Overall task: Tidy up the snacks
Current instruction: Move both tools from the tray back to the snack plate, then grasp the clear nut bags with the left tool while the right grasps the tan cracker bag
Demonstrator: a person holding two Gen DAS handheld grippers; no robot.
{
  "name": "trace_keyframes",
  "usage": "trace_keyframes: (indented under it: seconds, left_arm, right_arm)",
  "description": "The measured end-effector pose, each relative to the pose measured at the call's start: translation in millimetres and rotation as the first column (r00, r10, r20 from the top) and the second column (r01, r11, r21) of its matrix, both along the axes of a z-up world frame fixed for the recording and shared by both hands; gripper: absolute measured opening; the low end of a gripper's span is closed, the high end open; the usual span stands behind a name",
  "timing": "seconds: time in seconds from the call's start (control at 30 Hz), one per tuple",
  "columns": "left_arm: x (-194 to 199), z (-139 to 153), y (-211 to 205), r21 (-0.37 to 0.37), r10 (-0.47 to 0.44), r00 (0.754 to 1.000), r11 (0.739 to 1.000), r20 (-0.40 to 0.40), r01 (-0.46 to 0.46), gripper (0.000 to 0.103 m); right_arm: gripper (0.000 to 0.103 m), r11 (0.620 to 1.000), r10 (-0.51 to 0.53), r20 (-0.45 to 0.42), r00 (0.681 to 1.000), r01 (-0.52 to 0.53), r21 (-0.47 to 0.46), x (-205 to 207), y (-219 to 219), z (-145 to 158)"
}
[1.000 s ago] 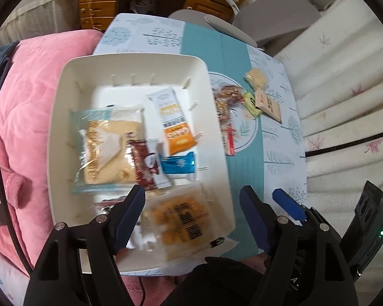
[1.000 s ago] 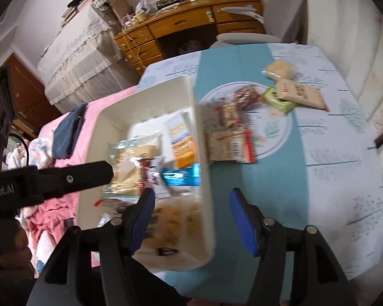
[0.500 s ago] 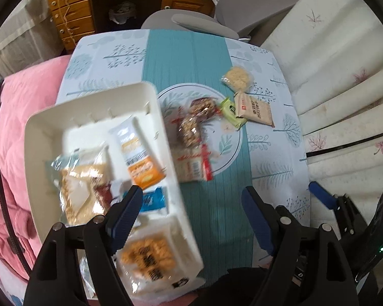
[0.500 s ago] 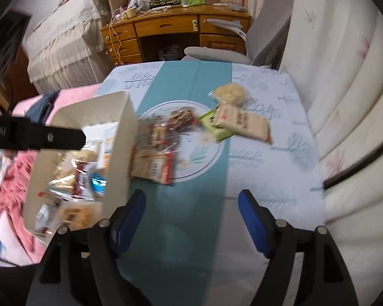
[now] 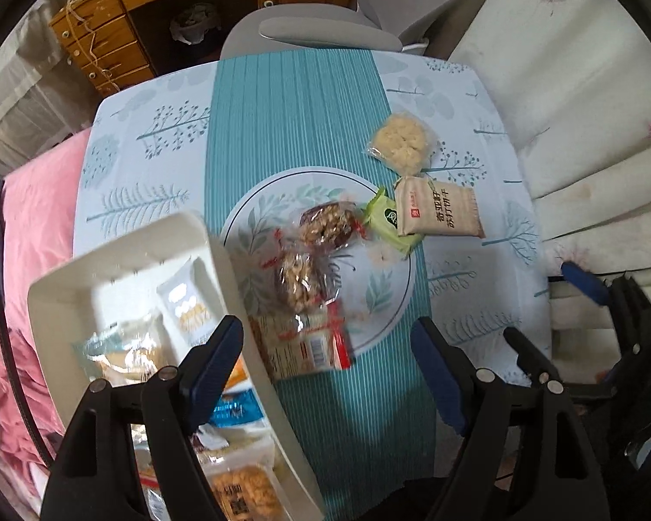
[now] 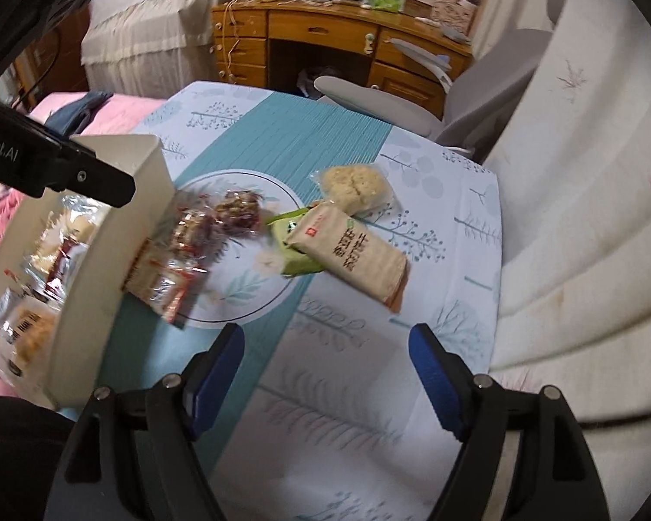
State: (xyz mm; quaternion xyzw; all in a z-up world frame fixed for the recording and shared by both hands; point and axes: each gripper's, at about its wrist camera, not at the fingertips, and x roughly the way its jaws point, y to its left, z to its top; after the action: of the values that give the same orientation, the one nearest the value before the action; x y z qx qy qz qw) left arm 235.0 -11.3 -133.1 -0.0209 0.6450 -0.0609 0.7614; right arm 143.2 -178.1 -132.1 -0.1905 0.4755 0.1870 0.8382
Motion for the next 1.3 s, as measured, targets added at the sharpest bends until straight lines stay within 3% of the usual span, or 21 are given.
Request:
trace_keyframes:
  seconds: [0.3,0.47,0.7,1.07,1.3]
  left_arm:
    - [46,-30,-28,0.078,-0.055,0.997,0.995,-0.053,0.059,0.078]
    - [64,-53,-37,0.083,-0.070,0.992,0.993,-0.105,0.079,0.078]
    - [81,-86,-41,0.116,-0.068,0.983,0.989,-0.171,0.089,0.078]
    - [103,-122,-42,0.064,-0.067,0.972,0.994,-0.227,0.084,0.078]
    - [116,-140,-44,0.049,-0.049,0.968,0.997,-0.246,0.063,0.077]
  right_arm:
    - [0.079,0.992,0.113,0.000,0.994,-0.113,-0.050,48,-1,-21]
    - [0.089,0.984,0.165,-0.023,0.986,-0.166,-0.062,72,4,-39]
    - [0.089,0.980,0.186,-0.045,0.982,-0.189,-0.063,97,11,-71]
    - [0.088,0.974,0.225,-0.081,0.971,-0.227,-0.012,119,12,-100]
    - [0.088,0.973,0.231,-0.072,0.970,-0.229,0.037,127,12,-104]
